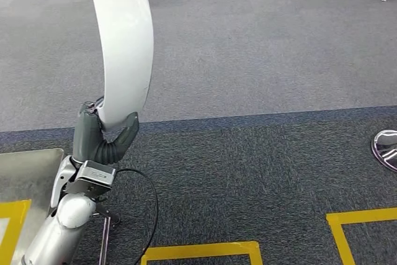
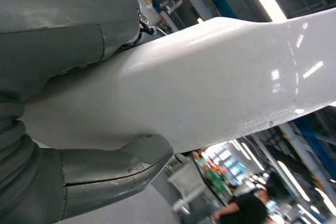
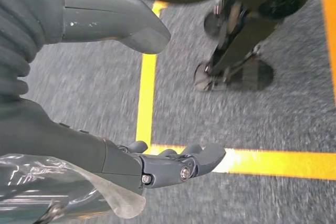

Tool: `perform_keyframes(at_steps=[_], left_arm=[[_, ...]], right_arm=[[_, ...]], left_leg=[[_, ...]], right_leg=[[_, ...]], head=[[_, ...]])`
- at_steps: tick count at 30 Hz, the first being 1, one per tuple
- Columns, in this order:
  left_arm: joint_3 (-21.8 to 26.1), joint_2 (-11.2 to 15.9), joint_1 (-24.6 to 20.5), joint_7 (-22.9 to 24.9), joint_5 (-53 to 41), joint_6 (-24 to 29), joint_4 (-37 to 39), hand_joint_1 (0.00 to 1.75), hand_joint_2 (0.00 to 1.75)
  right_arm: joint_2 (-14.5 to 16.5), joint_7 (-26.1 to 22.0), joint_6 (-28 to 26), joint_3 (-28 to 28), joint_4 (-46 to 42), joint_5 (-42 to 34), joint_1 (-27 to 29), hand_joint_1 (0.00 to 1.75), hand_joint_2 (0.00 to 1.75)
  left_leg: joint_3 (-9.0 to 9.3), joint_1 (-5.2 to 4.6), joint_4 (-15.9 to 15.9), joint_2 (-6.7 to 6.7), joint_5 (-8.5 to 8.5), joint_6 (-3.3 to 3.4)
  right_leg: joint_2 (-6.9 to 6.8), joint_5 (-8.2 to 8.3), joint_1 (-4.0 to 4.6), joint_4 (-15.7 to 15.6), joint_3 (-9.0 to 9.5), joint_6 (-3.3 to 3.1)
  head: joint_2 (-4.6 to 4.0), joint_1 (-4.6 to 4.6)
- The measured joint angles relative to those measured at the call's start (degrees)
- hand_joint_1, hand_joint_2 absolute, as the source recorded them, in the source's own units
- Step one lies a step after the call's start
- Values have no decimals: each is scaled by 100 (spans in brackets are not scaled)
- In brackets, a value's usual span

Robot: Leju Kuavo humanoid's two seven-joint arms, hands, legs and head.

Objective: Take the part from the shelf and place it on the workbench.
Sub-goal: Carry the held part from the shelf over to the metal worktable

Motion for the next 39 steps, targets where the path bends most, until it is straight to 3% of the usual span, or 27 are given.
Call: perform_keyframes(at_steps=[4,5,8,9,11,13,15,17,18,19,20,22,24,26,28,30,31,33,34,35,37,39], left_arm=[[0,2,3,0,-1,0,0,175,175],[0,3,4,0,-1,0,0,175,175],[-1,3,-9,0,-1,0,0,175,175],[-1,4,-11,0,0,0,0,175,175],[1,8,-5,0,0,0,-2,175,175],[2,7,-10,-1,-1,1,-7,175,175],[2,-3,-20,-2,0,2,-9,175,175],[2,-9,-15,-2,1,2,-9,175,175],[2,-9,-10,-1,1,1,-9,175,175],[2,-8,-7,-1,1,1,-9,175,175],[2,-9,-5,-2,1,0,-9,175,175],[2,-10,-8,-2,1,0,-9,175,175],[1,-10,-12,-2,-1,0,-9,175,175],[1,-8,-6,-1,-1,-1,-9,175,175],[2,-4,-2,-1,-1,-1,-10,175,175],[2,-3,-9,-1,-1,0,-11,175,175],[2,-2,-9,0,-1,0,-11,175,175],[2,2,2,0,0,0,-11,175,175],[2,5,6,0,0,0,-11,175,175],[2,6,7,0,1,0,-11,175,175],[2,6,2,0,1,0,-11,175,175],[1,2,-10,0,1,0,-11,175,175]], right_arm=[[0,1,-1,0,2,0,2,0,175],[0,1,-1,0,2,0,-1,0,175],[0,0,1,0,2,0,-17,0,175],[0,0,2,0,2,0,-21,0,175],[1,0,1,0,2,0,-40,0,175],[2,-2,3,0,1,2,-64,0,175],[1,-5,4,1,1,2,-65,0,175],[-2,-3,1,0,2,0,-37,0,175],[-2,-2,0,0,2,1,-22,0,175],[-2,0,-1,0,2,1,-14,0,175],[-2,0,-1,0,2,1,-12,0,175],[-2,-1,-1,0,2,1,-16,0,175],[-2,1,-1,0,2,0,-14,0,175],[2,1,0,0,1,0,-16,0,175],[8,0,0,0,0,0,-20,0,175],[11,0,0,0,0,0,-13,0,175],[11,0,0,0,1,0,-5,0,175],[11,0,-1,0,2,-1,4,0,175],[11,0,-1,0,2,-1,4,0,175],[11,0,-1,0,2,-1,-2,0,175],[11,0,0,0,2,-1,-13,0,175],[11,0,0,0,2,-1,-19,0,175]], left_leg=[[-70,9,156,9,-45,-9],[33,18,-29,34,101,-10],[668,-40,-1239,387,624,70],[755,-70,-1436,449,649,111],[738,-59,-1472,323,673,185],[766,-28,-1529,209,707,256],[775,-18,-1553,98,724,306],[764,-25,-1548,-45,726,329],[764,-28,-1543,-124,726,331],[766,-28,-1536,-207,725,330],[770,-25,-1525,-286,721,323],[754,-25,-1478,-426,701,290],[704,-24,-1442,-547,703,227],[660,-11,-1439,-654,727,161],[593,-19,-1311,-490,637,95],[343,-19,-758,-156,336,31],[155,-3,-363,-56,163,8],[-101,31,147,8,34,-19],[-95,43,126,23,118,-23],[24,50,-118,54,294,-19],[407,20,-862,258,645,15],[630,-36,-1326,451,734,78]], right_leg=[[-43,-2,0,1,-1,0],[-116,-12,0,2,11,7],[-445,-72,35,4,69,88],[-522,-83,49,-1,83,122],[-624,-106,50,-15,96,186],[-429,-250,33,147,30,242],[-72,-579,22,793,-281,262],[67,-817,25,1519,-674,266],[82,-782,26,1632,-763,265],[93,-634,26,1518,-742,260],[124,-411,21,1206,-621,253],[349,-74,-11,446,-289,234],[511,-27,-29,92,-101,204],[425,-38,-18,62,-59,153],[295,-22,-24,27,-27,87],[148,-27,-26,2,8,29],[68,-39,-21,2,18,10],[-91,-64,-17,3,38,1],[-167,-80,-17,3,55,5],[-237,-99,-18,3,80,16],[-364,-148,-6,3,143,57],[-479,-198,28,7,181,123]], head=[[0,-2],[0,-3],[0,0],[0,2],[0,6],[0,19],[0,50],[0,69],[0,69],[0,70],[0,70],[0,71],[1,71],[1,77],[0,57],[0,16],[0,1],[0,0],[0,0],[0,0],[0,-1],[0,1]])
